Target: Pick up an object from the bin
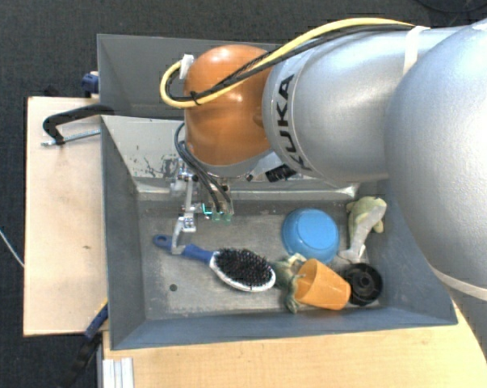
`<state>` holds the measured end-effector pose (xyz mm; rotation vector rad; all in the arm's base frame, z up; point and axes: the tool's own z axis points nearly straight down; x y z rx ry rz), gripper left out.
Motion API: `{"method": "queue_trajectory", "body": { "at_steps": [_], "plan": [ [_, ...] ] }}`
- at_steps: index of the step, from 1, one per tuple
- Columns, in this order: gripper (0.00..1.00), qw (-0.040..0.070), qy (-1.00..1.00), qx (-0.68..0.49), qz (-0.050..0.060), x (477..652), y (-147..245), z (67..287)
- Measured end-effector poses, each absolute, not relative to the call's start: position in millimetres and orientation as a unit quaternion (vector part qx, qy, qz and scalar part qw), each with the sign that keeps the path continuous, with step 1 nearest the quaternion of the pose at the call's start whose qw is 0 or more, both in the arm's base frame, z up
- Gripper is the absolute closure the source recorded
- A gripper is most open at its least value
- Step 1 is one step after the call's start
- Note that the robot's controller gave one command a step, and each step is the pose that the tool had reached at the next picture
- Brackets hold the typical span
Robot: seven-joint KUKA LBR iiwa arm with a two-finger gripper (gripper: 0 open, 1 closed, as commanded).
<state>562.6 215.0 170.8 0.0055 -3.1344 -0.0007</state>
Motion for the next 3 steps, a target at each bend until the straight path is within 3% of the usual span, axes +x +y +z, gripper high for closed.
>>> {"method": "queue_trajectory", "body": {
  "at_steps": [1,2,3],
  "plan": [
    [0.0,-0.004,-1.0,-0.022,-0.002,557.3,141,81],
    [0.0,-0.001,-0.993,-0.12,-0.001,544.8,123,101],
    [0.0,-0.001,-0.979,-0.202,-0.001,545.5,117,101]
  ]
}}
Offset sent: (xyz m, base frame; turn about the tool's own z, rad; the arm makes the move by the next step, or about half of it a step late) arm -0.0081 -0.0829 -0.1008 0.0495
